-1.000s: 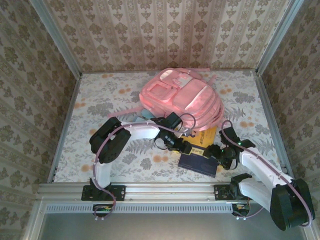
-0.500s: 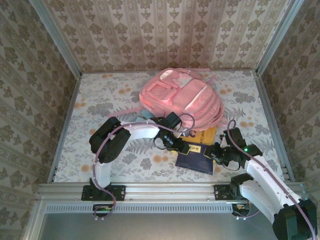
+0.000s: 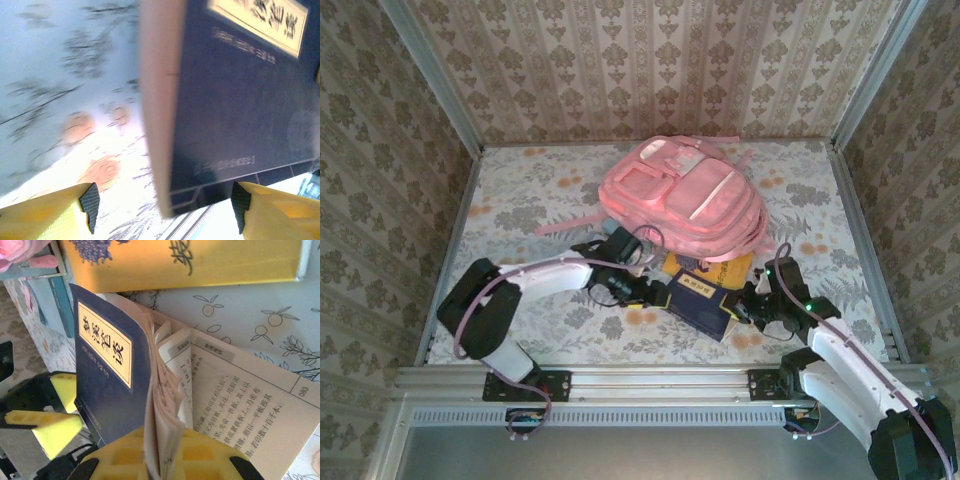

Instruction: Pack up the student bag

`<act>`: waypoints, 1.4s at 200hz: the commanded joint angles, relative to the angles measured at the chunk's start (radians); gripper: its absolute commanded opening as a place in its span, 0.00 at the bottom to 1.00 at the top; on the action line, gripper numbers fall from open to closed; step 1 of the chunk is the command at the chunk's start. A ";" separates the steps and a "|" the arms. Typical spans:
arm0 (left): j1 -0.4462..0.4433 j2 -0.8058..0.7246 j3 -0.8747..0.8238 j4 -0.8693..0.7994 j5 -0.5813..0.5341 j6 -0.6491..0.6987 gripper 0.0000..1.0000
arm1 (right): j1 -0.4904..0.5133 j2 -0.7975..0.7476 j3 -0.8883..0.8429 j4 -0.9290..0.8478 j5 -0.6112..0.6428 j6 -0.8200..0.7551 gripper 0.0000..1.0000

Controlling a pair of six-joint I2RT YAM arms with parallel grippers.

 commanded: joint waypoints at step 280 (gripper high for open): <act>0.131 -0.543 -0.056 0.151 -0.214 -0.413 0.00 | 0.209 0.070 0.381 -0.224 0.374 -0.051 0.75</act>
